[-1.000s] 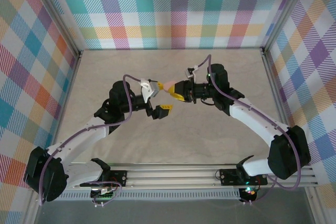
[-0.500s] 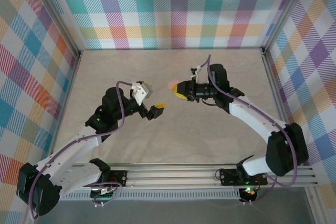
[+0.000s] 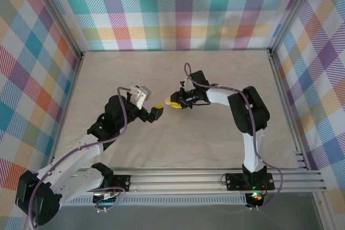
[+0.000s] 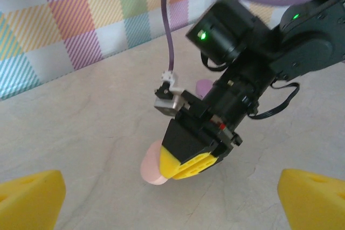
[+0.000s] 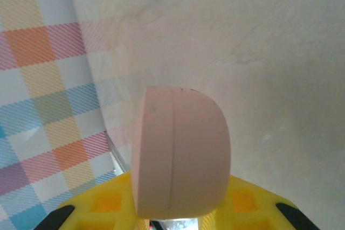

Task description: Insert wireless bluetooth earbuds into charging case

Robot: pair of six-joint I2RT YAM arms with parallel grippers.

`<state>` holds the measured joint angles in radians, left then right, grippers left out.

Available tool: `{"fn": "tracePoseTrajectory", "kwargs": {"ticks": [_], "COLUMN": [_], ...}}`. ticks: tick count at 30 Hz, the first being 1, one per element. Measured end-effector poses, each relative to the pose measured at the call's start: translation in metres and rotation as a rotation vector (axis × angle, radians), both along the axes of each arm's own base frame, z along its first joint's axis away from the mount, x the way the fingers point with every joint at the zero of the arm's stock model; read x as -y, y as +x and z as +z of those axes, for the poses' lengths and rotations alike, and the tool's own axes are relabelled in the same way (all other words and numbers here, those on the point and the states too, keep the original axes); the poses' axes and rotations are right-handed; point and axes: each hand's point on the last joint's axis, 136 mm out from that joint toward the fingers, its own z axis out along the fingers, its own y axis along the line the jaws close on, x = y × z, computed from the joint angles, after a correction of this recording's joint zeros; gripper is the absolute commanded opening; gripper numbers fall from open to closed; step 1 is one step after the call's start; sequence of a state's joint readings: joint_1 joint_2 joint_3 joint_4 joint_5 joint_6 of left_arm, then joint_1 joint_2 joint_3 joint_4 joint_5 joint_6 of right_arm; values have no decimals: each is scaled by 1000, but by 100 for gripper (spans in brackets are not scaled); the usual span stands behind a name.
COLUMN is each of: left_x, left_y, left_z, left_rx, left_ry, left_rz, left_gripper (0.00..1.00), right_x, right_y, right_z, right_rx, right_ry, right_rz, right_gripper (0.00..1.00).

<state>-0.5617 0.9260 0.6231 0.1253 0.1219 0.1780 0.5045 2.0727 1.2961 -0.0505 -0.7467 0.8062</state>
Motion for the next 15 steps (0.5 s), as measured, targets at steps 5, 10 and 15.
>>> {"fn": "tracePoseTrajectory", "kwargs": {"ticks": [5,10,15], "left_x": [-8,-15,-19], "left_y": [-4,-8,-8], "left_z": [-3,-15,-14], "left_rx": [-19,-61,-54], "left_ry": [5,40,43], "left_rz": [33,48,69], "left_gripper": [100,100,100], "right_x": [9,18,23], "right_y": [5,6,6], "right_z": [-20,-29,-34], "right_rx": [12,28,36], "right_ry": [-113,-185,-226], "right_rz": [-2,3,6], "right_gripper": [31,35,59]}}
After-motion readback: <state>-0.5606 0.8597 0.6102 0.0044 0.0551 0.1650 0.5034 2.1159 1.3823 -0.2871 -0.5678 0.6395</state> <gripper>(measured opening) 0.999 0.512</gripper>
